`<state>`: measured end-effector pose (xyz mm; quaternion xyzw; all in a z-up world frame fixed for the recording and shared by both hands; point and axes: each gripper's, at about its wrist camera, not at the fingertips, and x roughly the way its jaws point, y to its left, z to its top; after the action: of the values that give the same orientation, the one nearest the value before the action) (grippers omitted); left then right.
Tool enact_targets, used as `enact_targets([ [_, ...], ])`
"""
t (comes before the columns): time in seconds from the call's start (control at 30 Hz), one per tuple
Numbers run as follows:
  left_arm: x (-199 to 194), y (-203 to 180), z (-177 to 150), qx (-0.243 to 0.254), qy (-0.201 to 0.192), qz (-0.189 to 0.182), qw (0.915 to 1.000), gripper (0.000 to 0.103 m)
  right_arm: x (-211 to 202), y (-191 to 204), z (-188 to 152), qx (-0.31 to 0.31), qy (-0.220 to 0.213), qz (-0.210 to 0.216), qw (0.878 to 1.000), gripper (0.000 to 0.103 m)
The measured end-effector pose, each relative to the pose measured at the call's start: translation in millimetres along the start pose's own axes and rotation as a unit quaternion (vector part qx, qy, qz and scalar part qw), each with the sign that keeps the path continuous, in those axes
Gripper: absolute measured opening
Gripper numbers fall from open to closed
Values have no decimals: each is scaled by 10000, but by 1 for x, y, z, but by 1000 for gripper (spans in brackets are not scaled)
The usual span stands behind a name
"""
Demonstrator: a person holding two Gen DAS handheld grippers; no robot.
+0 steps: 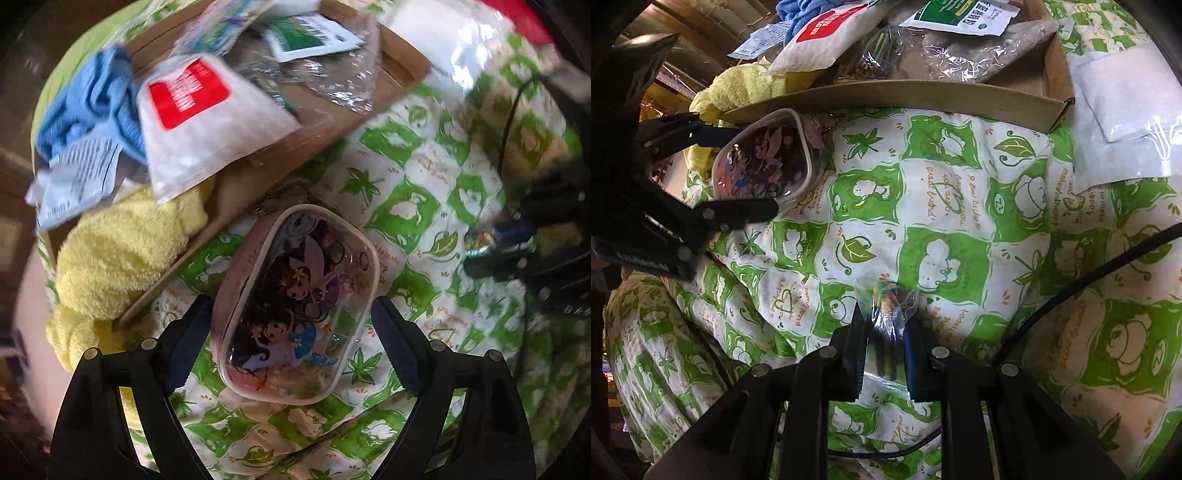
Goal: Organize soft objects
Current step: 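Grasp the fairy-print clear pouch with left tool while right tool holds the stick bag, then carry the pouch over the box with left tool while right tool drops stick bag inside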
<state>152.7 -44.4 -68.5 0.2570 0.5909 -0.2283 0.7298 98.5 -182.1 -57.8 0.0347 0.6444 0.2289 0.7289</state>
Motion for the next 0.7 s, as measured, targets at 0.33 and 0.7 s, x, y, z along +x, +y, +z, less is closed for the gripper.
enact_targets([
  [0.33, 14, -2, 7, -213, -3, -188, 9996, 83, -5, -7, 8, 41, 5, -21, 10000, 15],
  [0.7, -23, 33, -30, -2076, -854, -1462, 9635, 83, -28, -5, 11, 80, -477, 28, 9988, 15],
])
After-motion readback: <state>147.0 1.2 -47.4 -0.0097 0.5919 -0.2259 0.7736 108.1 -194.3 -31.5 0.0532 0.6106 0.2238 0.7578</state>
